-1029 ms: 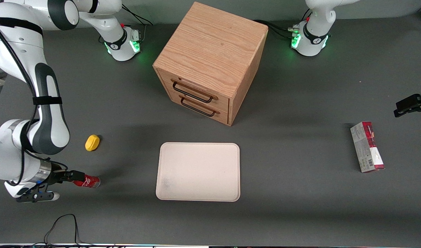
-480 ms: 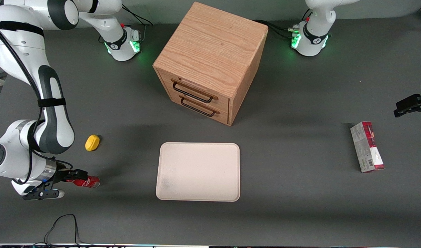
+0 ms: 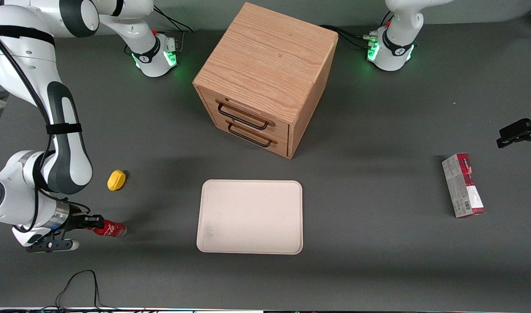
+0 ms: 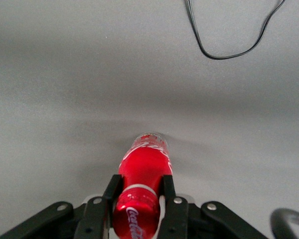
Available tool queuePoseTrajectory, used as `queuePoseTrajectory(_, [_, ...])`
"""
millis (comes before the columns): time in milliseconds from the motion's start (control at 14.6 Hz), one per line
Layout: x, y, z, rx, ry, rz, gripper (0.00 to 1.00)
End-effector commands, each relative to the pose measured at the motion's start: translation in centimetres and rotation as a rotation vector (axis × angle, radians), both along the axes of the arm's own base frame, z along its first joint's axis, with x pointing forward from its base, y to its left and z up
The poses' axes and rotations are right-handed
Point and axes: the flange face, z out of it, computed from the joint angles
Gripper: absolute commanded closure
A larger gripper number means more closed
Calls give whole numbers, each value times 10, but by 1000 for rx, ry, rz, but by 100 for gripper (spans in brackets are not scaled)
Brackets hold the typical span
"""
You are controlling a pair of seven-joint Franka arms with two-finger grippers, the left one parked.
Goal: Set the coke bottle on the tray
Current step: 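Close the right gripper around the bottle's neck, then lift the bottle and carry it toward the cream tray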
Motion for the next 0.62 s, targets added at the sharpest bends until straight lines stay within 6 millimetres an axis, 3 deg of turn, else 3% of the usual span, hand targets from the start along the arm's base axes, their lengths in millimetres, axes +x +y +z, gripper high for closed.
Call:
queuePoseTrajectory(0, [1,2,23,15,-30,-7,100])
queuePoseTrajectory(137, [7,9,47,28,-49,-41,100])
queuePoseTrajectory(275, [10,21,86,31,-13,-59,100])
queuePoseTrajectory(480, [8,36,169,43,12,-63,100])
queuePoseTrajectory(549, [5,52,191,45,13,-69,100])
